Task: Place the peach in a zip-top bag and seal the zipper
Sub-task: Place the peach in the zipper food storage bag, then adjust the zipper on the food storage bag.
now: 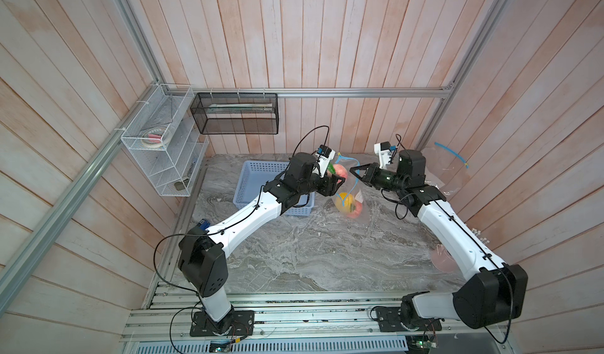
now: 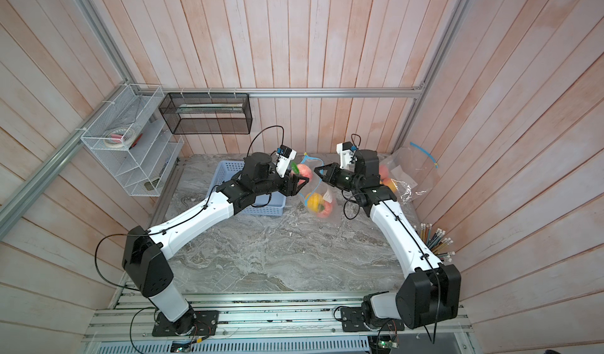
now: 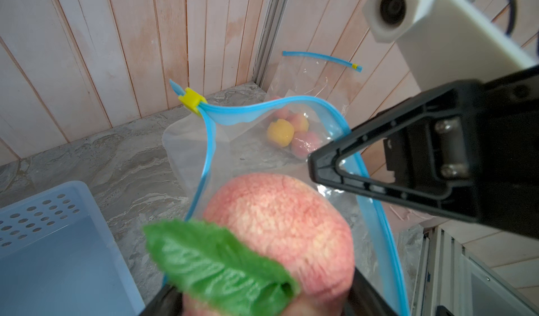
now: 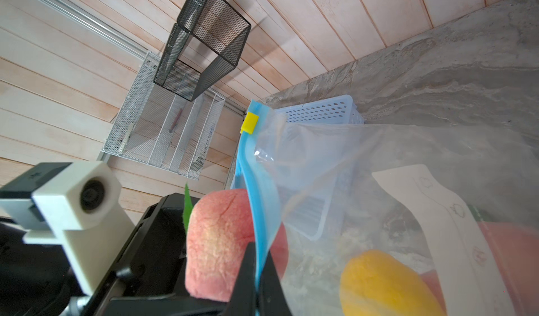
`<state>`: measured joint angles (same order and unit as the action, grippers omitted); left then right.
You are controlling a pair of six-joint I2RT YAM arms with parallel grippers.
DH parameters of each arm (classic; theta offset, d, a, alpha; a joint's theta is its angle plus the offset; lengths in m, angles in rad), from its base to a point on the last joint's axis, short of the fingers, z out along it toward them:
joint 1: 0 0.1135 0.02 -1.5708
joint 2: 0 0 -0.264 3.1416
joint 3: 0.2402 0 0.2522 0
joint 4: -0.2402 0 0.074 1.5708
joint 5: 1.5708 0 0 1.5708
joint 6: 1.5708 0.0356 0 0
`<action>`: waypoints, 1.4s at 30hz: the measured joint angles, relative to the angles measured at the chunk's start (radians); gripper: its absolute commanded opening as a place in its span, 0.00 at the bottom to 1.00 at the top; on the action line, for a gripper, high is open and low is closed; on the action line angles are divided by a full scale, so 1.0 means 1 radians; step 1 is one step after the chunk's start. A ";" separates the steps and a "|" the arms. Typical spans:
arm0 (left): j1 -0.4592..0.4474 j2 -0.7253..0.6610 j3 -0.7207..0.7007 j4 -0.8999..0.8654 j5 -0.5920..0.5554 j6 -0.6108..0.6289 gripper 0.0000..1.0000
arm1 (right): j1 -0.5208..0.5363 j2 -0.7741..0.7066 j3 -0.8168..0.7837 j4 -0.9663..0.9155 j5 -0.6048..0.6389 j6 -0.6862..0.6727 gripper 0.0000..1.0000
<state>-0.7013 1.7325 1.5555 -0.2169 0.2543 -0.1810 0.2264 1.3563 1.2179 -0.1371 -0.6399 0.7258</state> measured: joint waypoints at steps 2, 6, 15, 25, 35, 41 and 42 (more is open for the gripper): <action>0.000 0.007 0.012 -0.023 -0.002 0.016 0.69 | -0.005 -0.008 0.000 0.011 -0.008 0.007 0.00; 0.000 0.007 0.016 -0.036 -0.004 0.033 0.72 | -0.006 -0.018 -0.002 0.027 -0.017 0.011 0.00; 0.003 0.005 0.032 -0.041 0.000 0.032 0.96 | -0.006 -0.019 -0.029 0.053 -0.036 0.030 0.00; 0.113 -0.174 -0.104 0.060 0.052 -0.061 1.00 | -0.006 -0.019 -0.047 0.053 -0.039 0.012 0.00; 0.306 -0.343 -0.415 0.241 0.105 -0.102 1.00 | -0.006 0.017 0.047 -0.132 -0.016 -0.220 0.00; 0.356 -0.330 -0.479 0.305 0.176 -0.088 1.00 | -0.006 0.040 0.184 -0.251 0.018 -0.409 0.00; 0.356 -0.327 -0.479 0.320 0.187 -0.082 1.00 | -0.006 0.043 0.202 -0.266 0.022 -0.436 0.00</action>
<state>-0.3458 1.4055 1.0767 0.1028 0.4416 -0.2630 0.2199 1.3991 1.4200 -0.4026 -0.6178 0.2901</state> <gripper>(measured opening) 0.998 0.054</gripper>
